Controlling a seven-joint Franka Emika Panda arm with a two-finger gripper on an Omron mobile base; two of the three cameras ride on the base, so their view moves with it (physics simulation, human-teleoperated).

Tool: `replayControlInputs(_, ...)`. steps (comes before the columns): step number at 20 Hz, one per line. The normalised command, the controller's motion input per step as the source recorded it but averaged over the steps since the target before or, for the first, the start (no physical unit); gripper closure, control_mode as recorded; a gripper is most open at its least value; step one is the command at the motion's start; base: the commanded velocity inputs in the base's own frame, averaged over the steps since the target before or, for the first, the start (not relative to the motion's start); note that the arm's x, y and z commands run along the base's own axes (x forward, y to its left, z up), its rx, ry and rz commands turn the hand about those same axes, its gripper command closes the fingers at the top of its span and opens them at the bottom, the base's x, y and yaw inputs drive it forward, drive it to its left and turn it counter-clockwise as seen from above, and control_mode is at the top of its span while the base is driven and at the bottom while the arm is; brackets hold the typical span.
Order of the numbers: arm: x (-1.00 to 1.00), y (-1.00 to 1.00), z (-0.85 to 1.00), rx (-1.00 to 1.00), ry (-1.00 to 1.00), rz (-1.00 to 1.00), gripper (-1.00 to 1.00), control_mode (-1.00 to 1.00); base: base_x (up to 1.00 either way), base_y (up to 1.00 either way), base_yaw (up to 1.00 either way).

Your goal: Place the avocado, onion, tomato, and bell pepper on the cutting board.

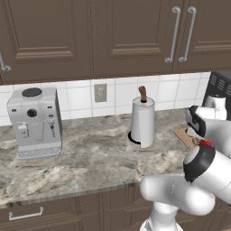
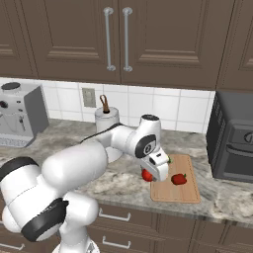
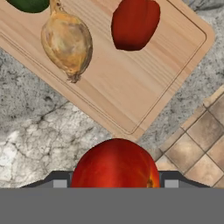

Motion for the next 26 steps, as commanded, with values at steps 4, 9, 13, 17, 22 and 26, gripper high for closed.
replayControlInputs(4,0.33,-0.43,-0.25,0.07,0.0,0.0,1.0,-1.0,0.0,0.0,0.0)
replayControlInputs(9,0.11,-0.42,-0.3,0.06,0.0,-0.01,1.0,-1.0,0.0,0.0,0.0)
replayControlInputs(13,0.08,-0.3,-0.33,0.01,0.02,-0.01,1.0,-1.0,0.0,0.0,0.0)
replayControlInputs(17,0.14,-0.1,-0.4,0.0,0.0,-0.01,1.0,-1.0,0.0,0.0,0.0)
replayControlInputs(22,0.17,-0.06,-0.31,0.0,0.0,0.0,1.0,-1.0,0.0,0.0,0.0)
replayControlInputs(26,0.05,-0.03,-0.12,0.01,0.0,0.0,1.0,-1.0,0.0,0.0,0.0)
